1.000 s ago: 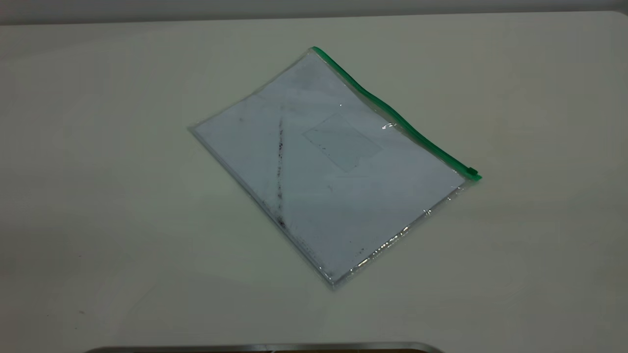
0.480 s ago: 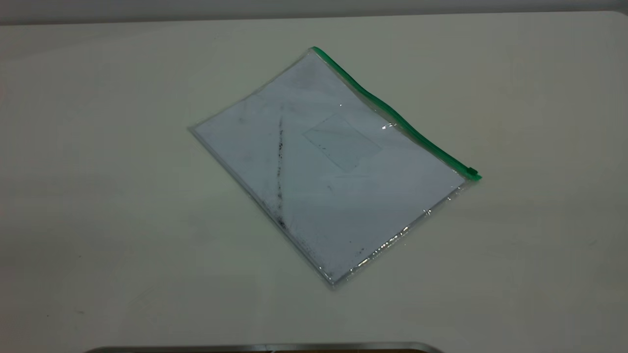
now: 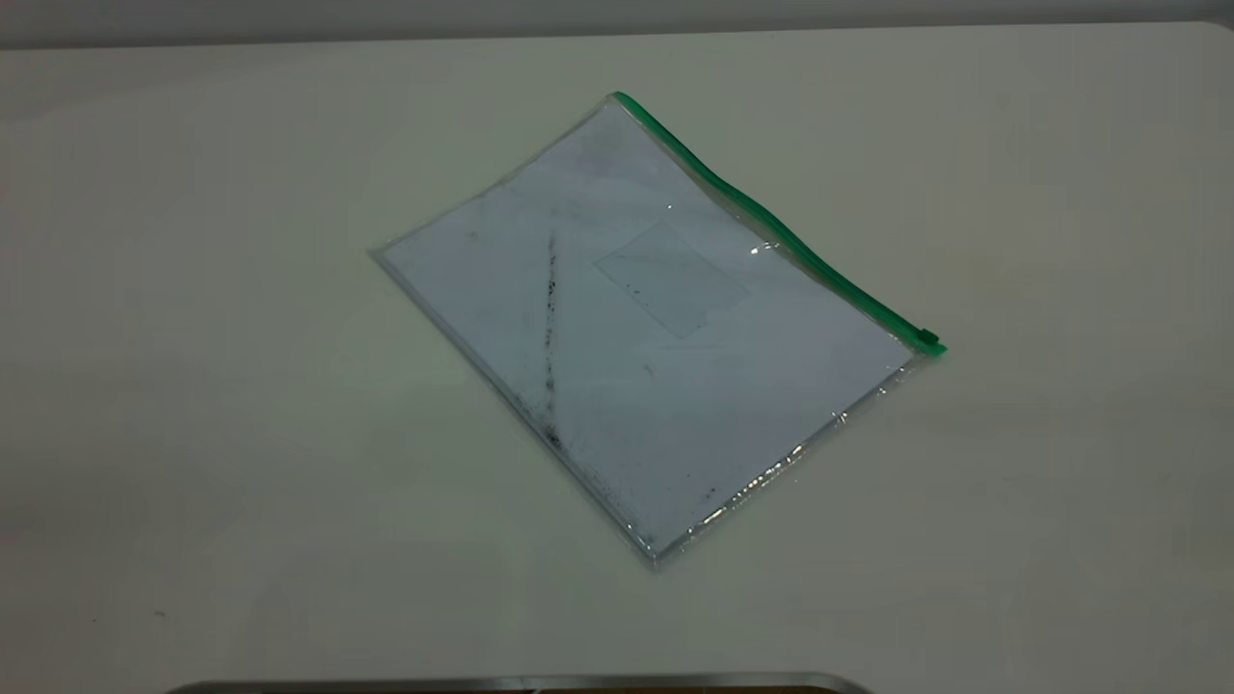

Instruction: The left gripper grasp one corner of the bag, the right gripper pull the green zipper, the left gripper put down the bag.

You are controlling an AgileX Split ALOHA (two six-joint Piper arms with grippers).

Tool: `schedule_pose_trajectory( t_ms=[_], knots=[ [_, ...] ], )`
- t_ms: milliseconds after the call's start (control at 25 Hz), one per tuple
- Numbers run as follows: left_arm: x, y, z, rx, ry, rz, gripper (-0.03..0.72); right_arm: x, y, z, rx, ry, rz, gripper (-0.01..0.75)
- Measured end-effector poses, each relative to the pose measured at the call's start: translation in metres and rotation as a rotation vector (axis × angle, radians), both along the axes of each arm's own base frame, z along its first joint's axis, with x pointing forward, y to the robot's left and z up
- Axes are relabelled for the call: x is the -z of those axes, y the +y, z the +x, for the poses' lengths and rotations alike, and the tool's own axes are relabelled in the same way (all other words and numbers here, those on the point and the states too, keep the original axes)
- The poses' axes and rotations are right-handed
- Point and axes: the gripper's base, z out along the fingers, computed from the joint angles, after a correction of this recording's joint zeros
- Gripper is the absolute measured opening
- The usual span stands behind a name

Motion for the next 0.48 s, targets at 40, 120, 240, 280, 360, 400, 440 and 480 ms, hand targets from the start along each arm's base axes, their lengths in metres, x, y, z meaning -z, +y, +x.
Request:
schedule_pose_trajectory(
  t_ms=[40, 120, 240, 280, 360, 400, 440, 480],
  knots=[
    [0.0000, 0.0000, 0.0000, 0.000, 0.000, 0.000, 0.581, 0.0000, 0.0000, 0.0000, 0.002, 0.000, 0.000, 0.533],
    [0.0000, 0.0000, 0.0000, 0.000, 0.000, 0.000, 0.581, 0.0000, 0.0005, 0.0005, 0.031, 0.000, 0.000, 0.533],
    [0.0000, 0.0000, 0.0000, 0.000, 0.000, 0.000, 0.581, 0.0000, 0.0017, 0.0020, 0.121, 0.000, 0.001, 0.533],
    [0.0000, 0.0000, 0.0000, 0.000, 0.000, 0.000, 0.581, 0.0000, 0.0021, 0.0026, 0.150, 0.000, 0.001, 0.533],
    [0.0000, 0.0000, 0.0000, 0.000, 0.000, 0.000, 0.581, 0.0000, 0.0028, 0.0036, 0.209, 0.000, 0.001, 0.533],
    [0.0000, 0.0000, 0.0000, 0.000, 0.000, 0.000, 0.581, 0.0000, 0.0030, 0.0040, 0.229, 0.000, 0.001, 0.533],
    [0.0000, 0.0000, 0.0000, 0.000, 0.000, 0.000, 0.581, 0.0000, 0.0031, 0.0043, 0.245, 0.000, 0.000, 0.533],
    [0.0000, 0.0000, 0.0000, 0.000, 0.000, 0.000, 0.581, 0.0000, 0.0029, 0.0045, 0.255, 0.000, -0.001, 0.533]
  ],
)
